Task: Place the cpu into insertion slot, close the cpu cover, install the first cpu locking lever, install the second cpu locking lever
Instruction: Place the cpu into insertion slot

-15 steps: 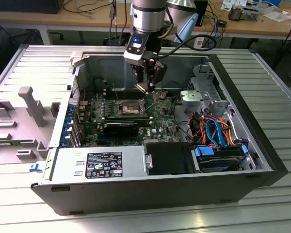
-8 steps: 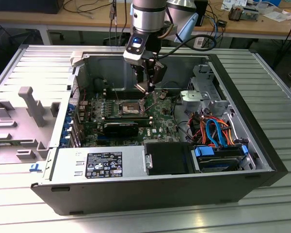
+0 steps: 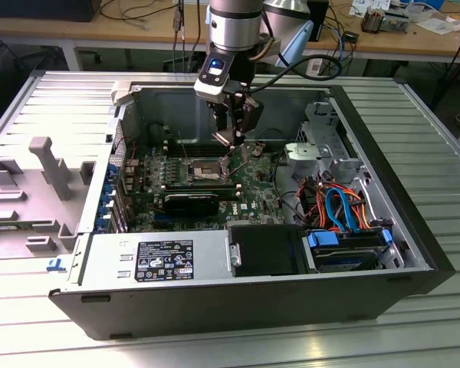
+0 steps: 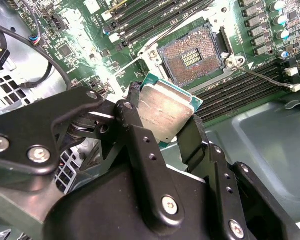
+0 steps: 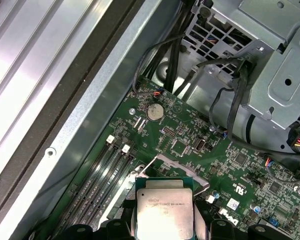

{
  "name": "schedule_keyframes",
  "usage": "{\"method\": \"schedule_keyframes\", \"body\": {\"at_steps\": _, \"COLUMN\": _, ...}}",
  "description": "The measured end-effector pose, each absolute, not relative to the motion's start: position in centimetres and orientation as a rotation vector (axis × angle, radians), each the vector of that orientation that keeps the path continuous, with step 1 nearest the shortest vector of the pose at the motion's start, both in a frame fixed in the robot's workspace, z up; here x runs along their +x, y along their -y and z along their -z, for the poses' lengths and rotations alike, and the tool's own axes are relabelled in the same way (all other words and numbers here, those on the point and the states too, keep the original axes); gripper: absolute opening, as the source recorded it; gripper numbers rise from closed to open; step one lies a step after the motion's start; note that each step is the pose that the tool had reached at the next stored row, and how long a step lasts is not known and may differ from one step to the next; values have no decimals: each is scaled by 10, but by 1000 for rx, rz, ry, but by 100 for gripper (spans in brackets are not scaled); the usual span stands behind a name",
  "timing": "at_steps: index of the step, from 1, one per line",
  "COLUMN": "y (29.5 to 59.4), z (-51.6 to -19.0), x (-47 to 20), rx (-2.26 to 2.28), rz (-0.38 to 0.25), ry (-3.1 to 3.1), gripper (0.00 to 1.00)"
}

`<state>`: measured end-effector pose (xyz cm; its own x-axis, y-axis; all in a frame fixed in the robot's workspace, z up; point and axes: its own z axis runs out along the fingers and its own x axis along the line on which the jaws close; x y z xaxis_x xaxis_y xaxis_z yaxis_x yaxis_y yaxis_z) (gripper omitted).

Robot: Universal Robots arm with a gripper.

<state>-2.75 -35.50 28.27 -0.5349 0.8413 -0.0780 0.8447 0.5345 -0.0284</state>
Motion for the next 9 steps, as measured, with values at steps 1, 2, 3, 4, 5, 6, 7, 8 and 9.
{"method": "schedule_keyframes", "body": {"at_steps": 1, "y": 355, "z": -283, "x": -27, "rx": 1487, "rz": 96, "ry": -2703, "gripper": 54}}
{"method": "schedule_keyframes", "body": {"at_steps": 2, "y": 355, "z": -283, "x": -27, "rx": 1487, "rz": 96, "ry": -2703, "gripper": 54}}
{"method": "schedule_keyframes", "body": {"at_steps": 3, "y": 355, "z": -283, "x": -27, "rx": 1487, "rz": 96, "ry": -2703, "gripper": 54}}
{"method": "schedule_keyframes", "body": {"at_steps": 4, "y": 355, "z": -283, "x": -27, "rx": 1487, "rz": 96, "ry": -2703, "gripper": 54}}
{"method": "schedule_keyframes", "body": {"at_steps": 5, "y": 355, "z": -283, "x": -27, "rx": 1487, "rz": 96, "ry": -2703, "gripper": 54}}
{"method": "schedule_keyframes", "body": {"at_steps": 6, "y": 355, "z": -283, "x": -27, "rx": 1487, "rz": 96, "ry": -2703, "gripper": 54}}
{"method": "schedule_keyframes", "body": {"at_steps": 7, "y": 355, "z": -283, "x": -27, "rx": 1488, "rz": 96, "ry": -2703, "gripper": 54}}
{"method": "schedule_keyframes", "body": {"at_steps": 8, "y": 355, "z": -283, "x": -27, "rx": 1490, "rz": 96, "ry": -2702, "gripper": 54}}
{"method": "schedule_keyframes", "body": {"at_steps": 9, "y": 355, "z": -283, "x": -27, "rx": 1493, "rz": 97, "ry": -2700, "gripper": 54}}
